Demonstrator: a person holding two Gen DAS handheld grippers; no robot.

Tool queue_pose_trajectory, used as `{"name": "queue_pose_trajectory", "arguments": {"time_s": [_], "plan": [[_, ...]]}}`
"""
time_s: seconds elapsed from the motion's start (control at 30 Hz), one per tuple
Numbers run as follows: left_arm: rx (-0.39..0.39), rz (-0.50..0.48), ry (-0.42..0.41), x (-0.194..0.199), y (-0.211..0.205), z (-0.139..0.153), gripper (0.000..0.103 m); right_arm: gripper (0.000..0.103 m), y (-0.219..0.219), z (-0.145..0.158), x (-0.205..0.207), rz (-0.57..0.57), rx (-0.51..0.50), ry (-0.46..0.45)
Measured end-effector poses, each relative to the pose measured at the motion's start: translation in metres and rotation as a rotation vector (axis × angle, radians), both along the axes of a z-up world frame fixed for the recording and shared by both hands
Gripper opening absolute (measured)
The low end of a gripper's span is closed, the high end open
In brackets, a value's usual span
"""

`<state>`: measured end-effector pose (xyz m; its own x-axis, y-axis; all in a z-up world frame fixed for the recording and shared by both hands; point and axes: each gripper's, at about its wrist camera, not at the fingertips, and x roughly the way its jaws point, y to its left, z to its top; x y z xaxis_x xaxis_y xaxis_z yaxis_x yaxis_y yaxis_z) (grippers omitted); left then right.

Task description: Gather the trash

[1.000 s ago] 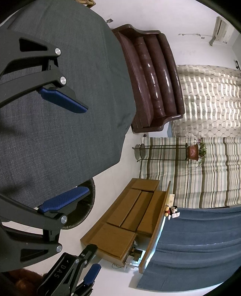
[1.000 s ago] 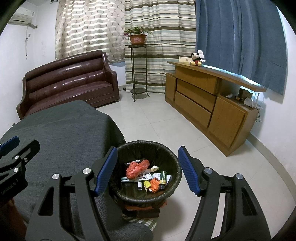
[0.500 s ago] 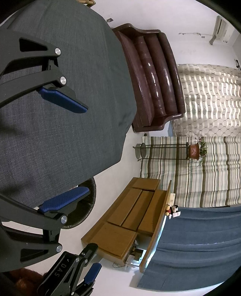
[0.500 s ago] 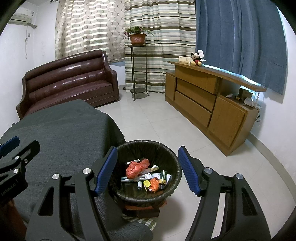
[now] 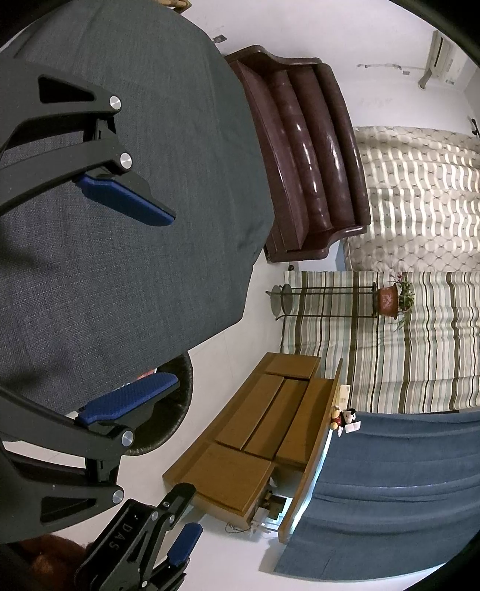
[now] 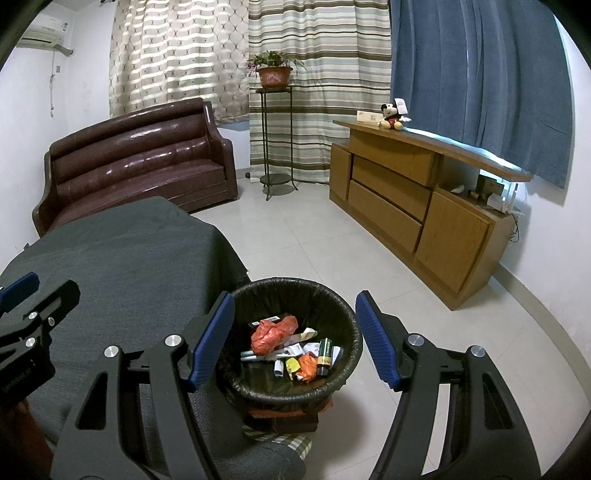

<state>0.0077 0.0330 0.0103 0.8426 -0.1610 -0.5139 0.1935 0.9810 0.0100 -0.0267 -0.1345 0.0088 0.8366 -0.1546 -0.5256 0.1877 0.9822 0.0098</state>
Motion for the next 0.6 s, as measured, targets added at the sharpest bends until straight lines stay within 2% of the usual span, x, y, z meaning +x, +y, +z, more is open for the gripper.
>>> {"name": "queue_pose_trajectory", "arguments": {"time_s": [0.6], "plan": [[-0.005,0.010,-0.009,-0.0016,-0.0069,-0.0025,0.083,0.066,0.0007,0.0029,-0.0047,-0.001,0.000,0.003]]}}
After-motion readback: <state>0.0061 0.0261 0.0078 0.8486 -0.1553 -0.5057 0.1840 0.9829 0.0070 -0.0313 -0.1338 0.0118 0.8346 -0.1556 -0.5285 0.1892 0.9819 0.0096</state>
